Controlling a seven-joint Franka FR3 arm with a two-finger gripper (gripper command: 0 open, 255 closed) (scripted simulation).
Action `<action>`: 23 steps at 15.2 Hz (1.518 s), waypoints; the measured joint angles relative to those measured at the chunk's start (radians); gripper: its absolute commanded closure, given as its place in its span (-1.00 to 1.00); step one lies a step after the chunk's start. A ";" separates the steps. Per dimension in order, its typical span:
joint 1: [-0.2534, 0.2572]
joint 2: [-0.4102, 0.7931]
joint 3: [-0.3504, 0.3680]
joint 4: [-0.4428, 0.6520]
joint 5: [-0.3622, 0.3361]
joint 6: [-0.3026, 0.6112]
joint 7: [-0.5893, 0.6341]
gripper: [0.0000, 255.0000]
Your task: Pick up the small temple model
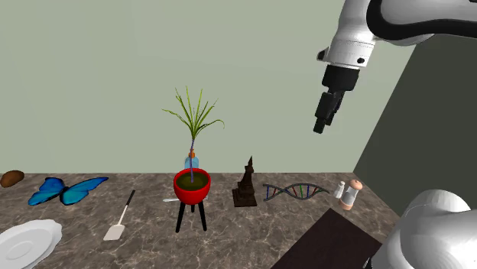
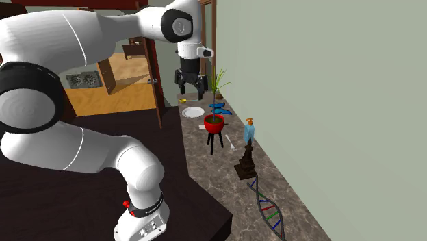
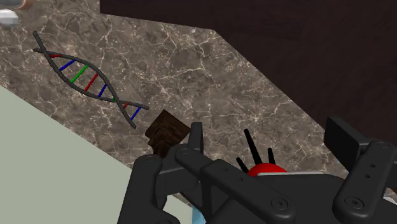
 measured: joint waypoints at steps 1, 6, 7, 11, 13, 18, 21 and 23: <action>0.000 0.000 0.000 0.000 0.000 0.000 0.000 -1.00; -0.023 0.135 0.003 0.014 0.000 0.088 0.027 -1.00; -0.028 0.171 0.003 0.021 0.000 0.108 0.034 -1.00; -0.046 0.310 0.006 0.046 0.000 0.191 0.066 -1.00; -0.055 0.381 0.006 0.066 -0.001 0.225 0.081 -1.00; -0.074 0.577 0.002 0.145 -0.005 0.302 0.120 -1.00; -0.087 0.695 -0.008 0.204 -0.009 0.337 0.135 -1.00; -0.094 0.765 -0.014 0.252 -0.010 0.343 0.149 -1.00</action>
